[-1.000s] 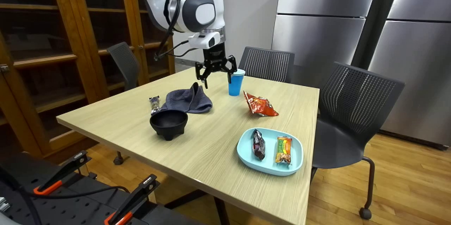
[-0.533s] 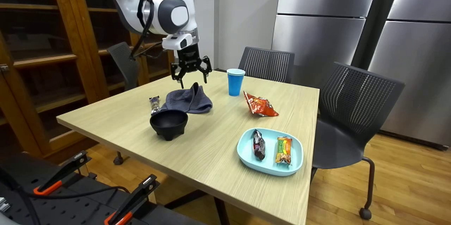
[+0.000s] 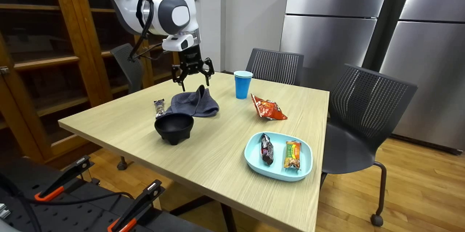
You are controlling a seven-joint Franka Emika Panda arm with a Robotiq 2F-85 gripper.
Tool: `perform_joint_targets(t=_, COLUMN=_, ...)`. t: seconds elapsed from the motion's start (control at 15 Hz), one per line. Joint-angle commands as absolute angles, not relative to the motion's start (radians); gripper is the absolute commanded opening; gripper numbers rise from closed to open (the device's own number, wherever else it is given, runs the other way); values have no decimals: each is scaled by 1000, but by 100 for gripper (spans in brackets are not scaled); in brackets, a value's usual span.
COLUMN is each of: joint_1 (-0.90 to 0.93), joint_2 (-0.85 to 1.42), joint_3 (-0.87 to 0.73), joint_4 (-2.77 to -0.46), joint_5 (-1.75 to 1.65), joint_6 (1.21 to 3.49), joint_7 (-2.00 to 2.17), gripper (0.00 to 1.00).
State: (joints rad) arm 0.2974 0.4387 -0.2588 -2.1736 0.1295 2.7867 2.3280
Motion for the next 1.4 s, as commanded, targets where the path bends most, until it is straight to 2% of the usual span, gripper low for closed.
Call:
perform_joint_targets(t=0.0, joint_1=242, joint_2=439, joint_3=-197, joint_4=-2163, joint_5=120, joint_6=2797, joint_7=2316, gripper=100)
perform_joint_targets(t=0.47, joint_1=179, joint_2=470, joint_3=-96, joint_4=-2106, joint_5=173, joint_6=2776, joint_7=2289, gripper=100)
perform_joint_targets(t=1.33, joint_1=245, joint_2=604, joint_3=-9, joint_4=-2026, joint_5=279, joint_6=2843, joint_7=2392, gripper=100)
